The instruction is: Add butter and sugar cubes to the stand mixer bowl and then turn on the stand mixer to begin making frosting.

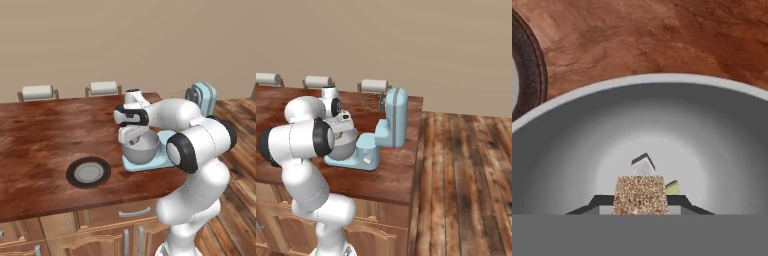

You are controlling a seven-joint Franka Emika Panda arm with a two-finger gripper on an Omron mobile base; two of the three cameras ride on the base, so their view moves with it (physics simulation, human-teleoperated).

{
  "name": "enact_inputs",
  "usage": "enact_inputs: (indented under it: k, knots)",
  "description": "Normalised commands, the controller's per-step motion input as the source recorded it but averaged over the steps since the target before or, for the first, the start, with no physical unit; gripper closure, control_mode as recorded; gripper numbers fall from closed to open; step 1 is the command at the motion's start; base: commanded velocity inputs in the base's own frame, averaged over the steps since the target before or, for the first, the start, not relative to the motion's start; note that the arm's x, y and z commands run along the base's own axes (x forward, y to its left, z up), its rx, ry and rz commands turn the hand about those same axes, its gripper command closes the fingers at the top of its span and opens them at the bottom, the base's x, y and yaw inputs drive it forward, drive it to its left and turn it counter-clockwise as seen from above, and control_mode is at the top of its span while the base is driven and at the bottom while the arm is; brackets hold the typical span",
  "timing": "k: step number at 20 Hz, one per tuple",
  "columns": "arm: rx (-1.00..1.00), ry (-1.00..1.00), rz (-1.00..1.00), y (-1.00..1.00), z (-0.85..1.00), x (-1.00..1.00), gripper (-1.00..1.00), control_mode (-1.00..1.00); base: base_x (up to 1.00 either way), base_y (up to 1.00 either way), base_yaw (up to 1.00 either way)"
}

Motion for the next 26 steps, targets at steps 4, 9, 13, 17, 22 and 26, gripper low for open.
enact_inputs:
  k: [4, 9, 13, 17, 22, 26]
  knots:
    - [0.0, -0.02, 0.0, 0.0, -0.31, 0.06, -1.0, -1.0, 0.0, 0.0, 0.0]
    - [0.0, -0.05, 0.0, -0.03, -0.06, 0.03, -1.0, -1.0, 0.0, 0.0, 0.0]
    - [0.02, -0.15, 0.0, -0.03, 0.23, -0.07, -1.0, -1.0, 0.0, 0.0, 0.0]
    - [0.05, -0.17, 0.0, -0.01, 0.79, -0.26, -1.0, -1.0, 0.0, 0.0, 0.0]
    - [0.07, -0.16, 0.0, -0.06, 0.86, -0.53, -1.0, -1.0, 0.0, 0.0, 0.0]
    - [0.06, -0.06, 0.0, -0.41, 0.58, -0.72, -1.0, -1.0, 0.0, 0.0, 0.0]
